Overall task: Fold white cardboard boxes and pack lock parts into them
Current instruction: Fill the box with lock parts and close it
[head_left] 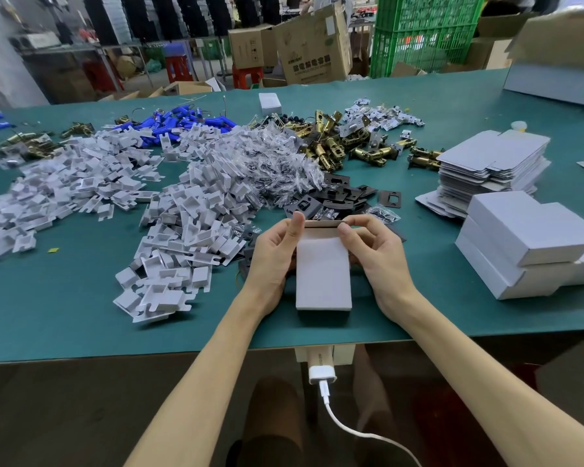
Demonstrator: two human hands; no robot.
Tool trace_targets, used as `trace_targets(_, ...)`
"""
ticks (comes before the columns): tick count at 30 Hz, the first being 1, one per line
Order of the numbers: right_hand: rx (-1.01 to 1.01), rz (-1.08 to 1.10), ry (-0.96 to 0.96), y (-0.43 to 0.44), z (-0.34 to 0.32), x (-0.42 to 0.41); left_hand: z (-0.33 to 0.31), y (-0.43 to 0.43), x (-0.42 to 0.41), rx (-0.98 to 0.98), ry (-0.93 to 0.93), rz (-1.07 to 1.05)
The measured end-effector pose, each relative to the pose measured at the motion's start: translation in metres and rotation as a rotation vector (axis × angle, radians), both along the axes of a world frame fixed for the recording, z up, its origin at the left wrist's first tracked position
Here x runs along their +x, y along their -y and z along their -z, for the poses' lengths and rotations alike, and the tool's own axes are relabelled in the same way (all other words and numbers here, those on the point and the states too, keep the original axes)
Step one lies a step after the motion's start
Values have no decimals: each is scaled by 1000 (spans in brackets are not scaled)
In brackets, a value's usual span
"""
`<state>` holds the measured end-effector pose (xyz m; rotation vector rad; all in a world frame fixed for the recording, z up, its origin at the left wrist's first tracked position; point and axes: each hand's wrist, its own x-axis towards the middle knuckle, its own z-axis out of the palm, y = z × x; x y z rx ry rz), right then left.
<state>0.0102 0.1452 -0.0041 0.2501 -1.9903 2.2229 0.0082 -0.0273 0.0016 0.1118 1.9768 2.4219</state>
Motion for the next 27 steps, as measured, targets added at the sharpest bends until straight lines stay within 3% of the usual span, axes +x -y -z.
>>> trace_targets(12, 63, -23, 43, 4, -3, 2, 6, -1, -6, -54, -27, -92)
trace_targets(18, 324, -224, 59, 6, -6, 6, 8, 0, -7, -46, -23, -194)
trace_targets(23, 272, -220, 97, 9, -7, 5, 12, 3, -12, 35, 30, -371)
trace_targets(27, 179, -162, 77, 6, -5, 5, 10, 4, -10, 31, -3, -278)
